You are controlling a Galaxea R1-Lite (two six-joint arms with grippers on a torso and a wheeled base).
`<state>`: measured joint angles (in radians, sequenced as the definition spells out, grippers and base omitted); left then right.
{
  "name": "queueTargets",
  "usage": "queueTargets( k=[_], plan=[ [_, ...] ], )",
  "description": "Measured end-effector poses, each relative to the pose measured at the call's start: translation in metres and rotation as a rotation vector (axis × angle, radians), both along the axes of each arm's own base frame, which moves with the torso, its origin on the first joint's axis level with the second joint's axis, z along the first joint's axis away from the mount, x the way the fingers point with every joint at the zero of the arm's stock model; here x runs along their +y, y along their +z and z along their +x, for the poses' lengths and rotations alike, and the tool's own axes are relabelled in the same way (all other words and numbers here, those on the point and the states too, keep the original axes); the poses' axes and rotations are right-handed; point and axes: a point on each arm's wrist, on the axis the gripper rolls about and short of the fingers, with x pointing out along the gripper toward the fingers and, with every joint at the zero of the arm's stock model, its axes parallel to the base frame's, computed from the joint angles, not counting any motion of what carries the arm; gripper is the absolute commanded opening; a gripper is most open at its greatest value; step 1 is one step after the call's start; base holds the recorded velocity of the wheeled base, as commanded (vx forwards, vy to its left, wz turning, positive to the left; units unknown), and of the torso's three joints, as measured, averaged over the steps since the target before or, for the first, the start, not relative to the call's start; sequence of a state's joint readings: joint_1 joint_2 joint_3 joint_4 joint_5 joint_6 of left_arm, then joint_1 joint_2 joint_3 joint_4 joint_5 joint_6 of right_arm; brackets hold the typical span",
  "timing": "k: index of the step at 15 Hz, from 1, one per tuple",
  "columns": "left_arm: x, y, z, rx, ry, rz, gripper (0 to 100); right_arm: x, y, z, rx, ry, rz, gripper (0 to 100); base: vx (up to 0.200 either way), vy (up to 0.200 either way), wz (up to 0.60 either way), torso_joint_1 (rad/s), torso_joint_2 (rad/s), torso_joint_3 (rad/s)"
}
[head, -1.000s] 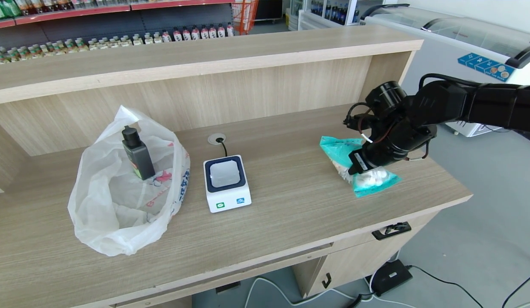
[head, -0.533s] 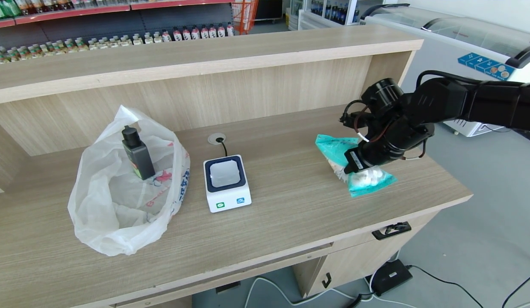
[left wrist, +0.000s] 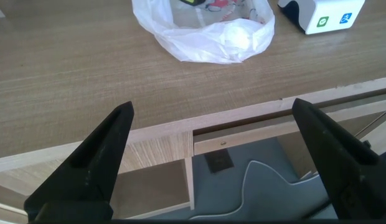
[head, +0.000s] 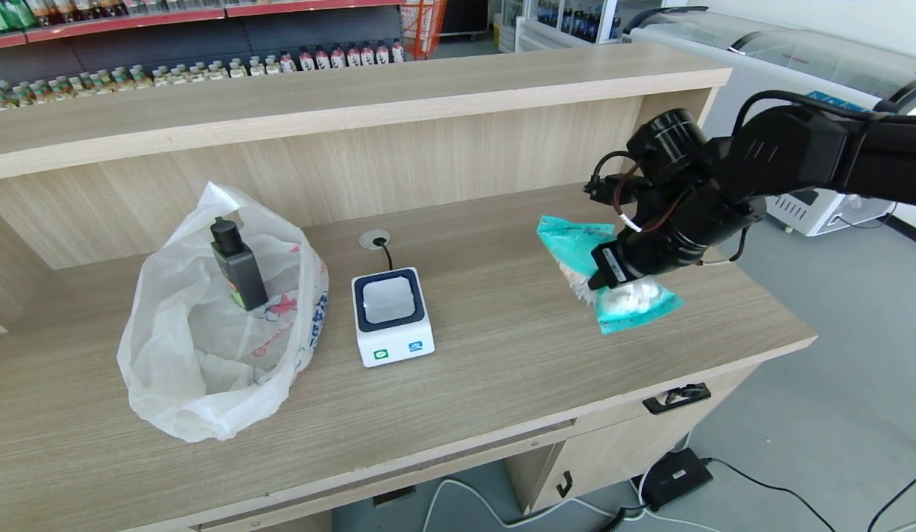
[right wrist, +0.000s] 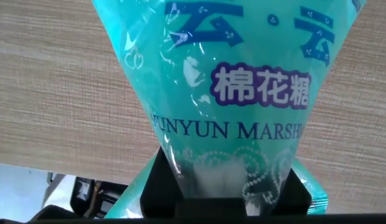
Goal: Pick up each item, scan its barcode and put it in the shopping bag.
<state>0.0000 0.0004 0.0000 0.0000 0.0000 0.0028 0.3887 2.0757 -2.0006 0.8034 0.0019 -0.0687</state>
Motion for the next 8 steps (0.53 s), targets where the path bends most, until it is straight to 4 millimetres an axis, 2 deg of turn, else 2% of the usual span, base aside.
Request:
queueTargets(
  k=[4, 6, 8],
  plan=[
    [0.000, 0.000, 0.000, 0.000, 0.000, 0.000, 100, -0.004, 0.039, -0.036, -0.024, -0.070, 0.097, 0, 0.000, 0.000, 0.00, 0.000, 0.00, 0.000],
    [0.000, 0.000, 0.000, 0.000, 0.000, 0.000, 100, -0.009, 0.065, -0.051, -0.114, -0.096, 0.174, 0, 0.000, 0.000, 0.00, 0.000, 0.00, 0.000],
    [0.000, 0.000, 0.000, 0.000, 0.000, 0.000, 100, -0.011, 0.099, -0.068, -0.279, -0.104, 0.279, 0, 0.000, 0.000, 0.00, 0.000, 0.00, 0.000]
  ],
)
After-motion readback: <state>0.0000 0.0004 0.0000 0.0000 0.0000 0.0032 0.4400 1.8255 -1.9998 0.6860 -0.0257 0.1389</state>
